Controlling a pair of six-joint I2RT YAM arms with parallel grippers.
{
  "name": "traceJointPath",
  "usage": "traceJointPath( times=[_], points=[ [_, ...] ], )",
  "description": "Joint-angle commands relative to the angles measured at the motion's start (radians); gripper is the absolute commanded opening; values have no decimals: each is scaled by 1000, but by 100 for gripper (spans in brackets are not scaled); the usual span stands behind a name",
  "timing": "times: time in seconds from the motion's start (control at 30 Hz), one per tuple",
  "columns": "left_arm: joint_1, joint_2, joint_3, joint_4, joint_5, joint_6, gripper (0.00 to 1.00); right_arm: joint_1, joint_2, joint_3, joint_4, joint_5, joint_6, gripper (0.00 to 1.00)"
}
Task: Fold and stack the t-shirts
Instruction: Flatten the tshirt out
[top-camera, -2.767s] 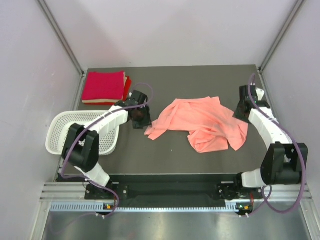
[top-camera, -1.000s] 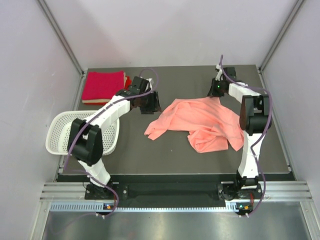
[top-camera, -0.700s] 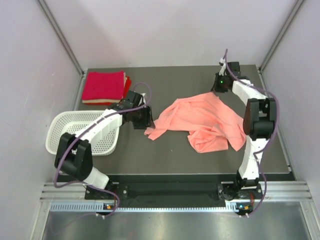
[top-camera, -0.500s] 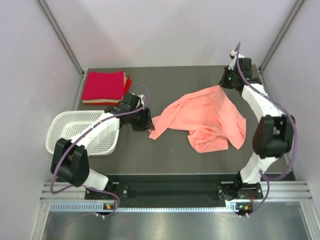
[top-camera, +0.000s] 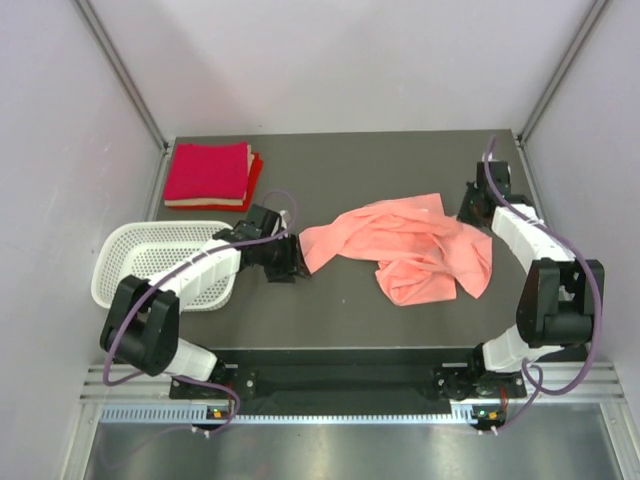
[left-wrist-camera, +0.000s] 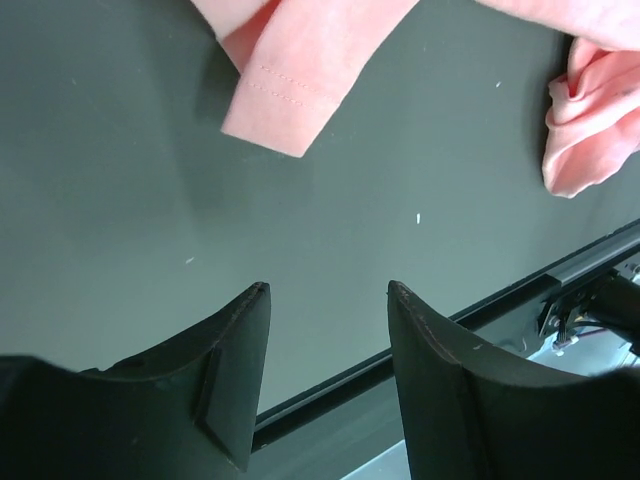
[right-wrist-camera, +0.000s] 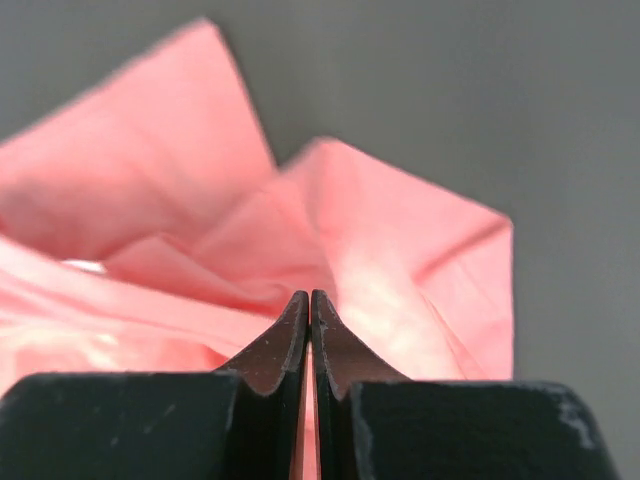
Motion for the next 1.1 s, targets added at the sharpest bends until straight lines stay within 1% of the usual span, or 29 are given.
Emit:
traceJointPath(
  times=[0.0,0.07,0.1,0.17,0.27,0.4,0.43,0.57,0.67,0.8,0.93,1.07],
  points=[
    [3,15,5,73,-20,-12,55,-59,-41,-58,-21,59,49,0],
    [3,30,12,82,-28,-8,55,-65,-57,-84,-12,45,47,0],
    [4,35,10,117,-12,-5,56,-65,-71,-87,-12,38,46,0],
    [3,48,10,140,-20,15,56,-65,-83,-97,-6,-14,47,0],
    [4,102,58,101,-120,49,56,-65,-104,-104,-4,-28,50,0],
    [15,162,107,103,-200,78,55,-65,-115,-109,-3,-27,44,0],
    [20,166,105,117,-200,80,55,-65,-117,-109,-3,-28,44,0],
    [37,177,79,243,-117,100,54,-65,-111,-104,-3,-51,43,0],
    [40,186,65,271,-122,114,54,-65,-112,-107,0,-67,47,0],
    [40,206,50,356,-24,132,53,-65,-111,-111,10,-81,49,0],
    [40,240,65,332,-16,126,50,-65,-114,-115,10,-71,50,0],
    [40,251,62,306,-25,117,50,-65,-123,-115,0,-73,54,0]
  ],
)
